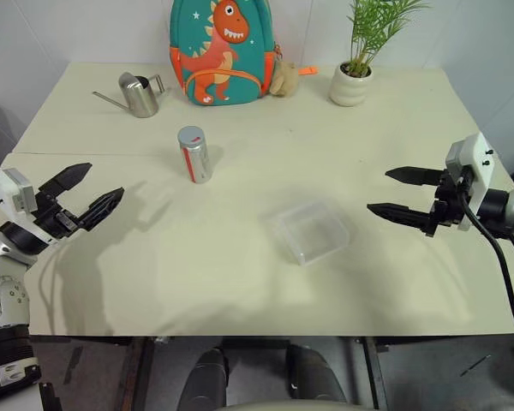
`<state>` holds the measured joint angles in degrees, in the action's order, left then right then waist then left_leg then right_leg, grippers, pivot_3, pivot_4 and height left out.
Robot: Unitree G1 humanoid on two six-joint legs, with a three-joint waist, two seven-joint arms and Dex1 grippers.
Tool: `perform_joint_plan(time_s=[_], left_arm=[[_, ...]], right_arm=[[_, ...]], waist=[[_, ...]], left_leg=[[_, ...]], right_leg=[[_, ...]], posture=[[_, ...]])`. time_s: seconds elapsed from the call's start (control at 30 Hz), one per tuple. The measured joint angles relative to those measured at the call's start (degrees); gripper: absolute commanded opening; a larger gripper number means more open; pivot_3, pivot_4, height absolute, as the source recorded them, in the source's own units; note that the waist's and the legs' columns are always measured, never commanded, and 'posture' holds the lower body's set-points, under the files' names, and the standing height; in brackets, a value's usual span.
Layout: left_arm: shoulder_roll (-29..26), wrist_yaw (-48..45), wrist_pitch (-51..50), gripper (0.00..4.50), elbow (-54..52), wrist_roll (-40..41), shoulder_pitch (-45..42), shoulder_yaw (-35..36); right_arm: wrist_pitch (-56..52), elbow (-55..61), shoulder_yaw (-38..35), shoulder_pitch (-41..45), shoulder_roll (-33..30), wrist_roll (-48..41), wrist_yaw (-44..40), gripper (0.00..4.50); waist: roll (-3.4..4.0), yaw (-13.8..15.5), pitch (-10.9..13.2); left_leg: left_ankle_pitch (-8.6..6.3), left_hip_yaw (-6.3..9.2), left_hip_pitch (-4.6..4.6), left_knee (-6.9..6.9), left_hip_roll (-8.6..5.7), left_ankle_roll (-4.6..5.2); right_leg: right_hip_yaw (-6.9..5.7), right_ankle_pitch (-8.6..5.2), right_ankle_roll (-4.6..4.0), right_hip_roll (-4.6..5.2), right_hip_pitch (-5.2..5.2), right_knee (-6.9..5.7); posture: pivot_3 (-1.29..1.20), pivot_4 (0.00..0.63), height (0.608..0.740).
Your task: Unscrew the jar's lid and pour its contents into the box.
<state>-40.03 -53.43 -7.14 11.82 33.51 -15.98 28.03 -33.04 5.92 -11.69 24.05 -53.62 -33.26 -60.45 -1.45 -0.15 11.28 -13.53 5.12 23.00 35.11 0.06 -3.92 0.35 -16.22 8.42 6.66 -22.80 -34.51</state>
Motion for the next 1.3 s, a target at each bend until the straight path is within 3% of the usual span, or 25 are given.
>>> perform_joint_plan(time_s=[0.47,0.87,1.3], left_arm=[[4.43,6.65,0.4,4.46,-1.62,-1.89,-5.2,-4.45],[14.92,15.97,2.48,4.46,4.26,-8.8,-13.32,-12.08],[19.78,22.75,3.5,4.46,14.04,-13.0,-20.25,-14.11]], right_arm=[[-4.7,8.63,0.13,1.23,3.86,-4.03,4.14,4.5],[-11.8,16.82,2.66,3.38,8.72,-12.76,6.6,4.5],[-9.13,14.0,4.59,4.21,10.34,-9.95,7.38,4.5]], waist=[[0.0,0.08,0.0],[-0.02,0.41,-0.01],[-0.03,0.11,-0.01]], left_leg=[[0.01,0.0,0.0,0.07,-0.01,-0.01],[0.01,0.02,0.05,0.17,-0.04,-0.01],[0.02,0.02,0.05,0.19,-0.07,0.01]], right_leg=[[0.01,0.02,0.03,-0.01,0.0,-0.07],[0.01,0.05,0.1,-0.01,0.01,-0.08],[0.02,0.08,0.14,-0.01,0.02,-0.12]], posture=[[0.0,0.15,0.74],[0.0,0.15,0.74],[0.0,0.15,0.74]])
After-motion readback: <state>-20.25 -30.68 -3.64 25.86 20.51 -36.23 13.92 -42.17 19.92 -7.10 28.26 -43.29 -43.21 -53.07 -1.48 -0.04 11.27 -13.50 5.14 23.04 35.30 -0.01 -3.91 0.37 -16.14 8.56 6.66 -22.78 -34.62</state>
